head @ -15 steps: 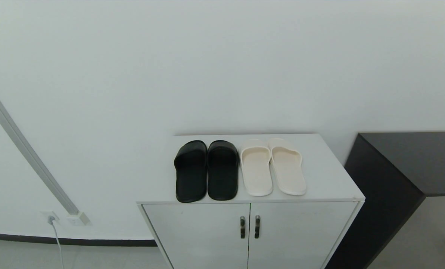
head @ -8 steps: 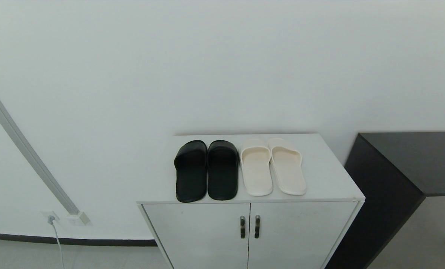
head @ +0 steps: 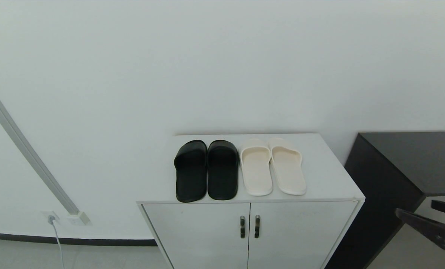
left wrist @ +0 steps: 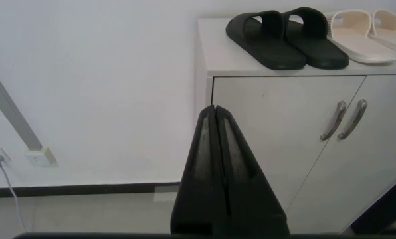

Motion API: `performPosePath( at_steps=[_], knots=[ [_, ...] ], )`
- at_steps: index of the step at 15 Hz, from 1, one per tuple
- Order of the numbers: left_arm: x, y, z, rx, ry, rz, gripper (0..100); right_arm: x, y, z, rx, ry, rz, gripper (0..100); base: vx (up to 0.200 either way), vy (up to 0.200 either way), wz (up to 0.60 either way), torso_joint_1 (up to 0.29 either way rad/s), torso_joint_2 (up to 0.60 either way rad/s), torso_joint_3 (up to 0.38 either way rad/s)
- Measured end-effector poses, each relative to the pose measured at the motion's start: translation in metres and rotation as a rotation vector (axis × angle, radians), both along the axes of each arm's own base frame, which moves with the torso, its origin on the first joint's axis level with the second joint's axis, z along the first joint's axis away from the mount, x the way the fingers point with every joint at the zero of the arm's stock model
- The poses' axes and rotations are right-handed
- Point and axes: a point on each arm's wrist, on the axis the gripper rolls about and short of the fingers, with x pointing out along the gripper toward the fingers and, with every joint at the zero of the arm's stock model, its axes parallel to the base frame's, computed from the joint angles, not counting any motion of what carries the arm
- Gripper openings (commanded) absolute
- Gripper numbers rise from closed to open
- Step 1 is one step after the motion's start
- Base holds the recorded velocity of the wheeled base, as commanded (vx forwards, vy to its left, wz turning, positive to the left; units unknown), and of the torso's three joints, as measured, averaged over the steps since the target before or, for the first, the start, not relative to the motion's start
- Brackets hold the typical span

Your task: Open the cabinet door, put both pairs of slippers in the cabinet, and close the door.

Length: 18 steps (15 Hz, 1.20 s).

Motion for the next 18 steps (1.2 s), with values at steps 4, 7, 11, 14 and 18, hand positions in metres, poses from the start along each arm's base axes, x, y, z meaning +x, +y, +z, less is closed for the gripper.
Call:
performPosePath(
  at_steps=[4, 7, 11, 14, 18],
  knots=[
    [0.000, 0.000, 0.000, 0.000, 0.000, -0.001, 0, 0.047, 0.050, 0.016, 0.014, -0.006, 0.028, 100, 0.000, 0.000, 0.00, 0.000, 0.00, 0.000],
    [0.000, 0.000, 0.000, 0.000, 0.001, -0.001, 0, 0.075, 0.090, 0.018, 0.014, 0.007, 0.003, 100, 0.000, 0.000, 0.00, 0.000, 0.00, 0.000],
    [0.000, 0.000, 0.000, 0.000, 0.000, -0.001, 0, 0.111, 0.137, 0.011, 0.010, -0.016, -0.049, 100, 0.000, 0.000, 0.00, 0.000, 0.00, 0.000],
    [0.000, 0.000, 0.000, 0.000, 0.000, -0.001, 0, 0.141, 0.165, -0.003, 0.009, -0.056, -0.108, 100, 0.000, 0.000, 0.00, 0.000, 0.00, 0.000],
    [0.000, 0.000, 0.000, 0.000, 0.001, -0.001, 0, 0.174, 0.192, -0.019, 0.003, -0.067, -0.134, 100, 0.000, 0.000, 0.00, 0.000, 0.00, 0.000]
  ],
)
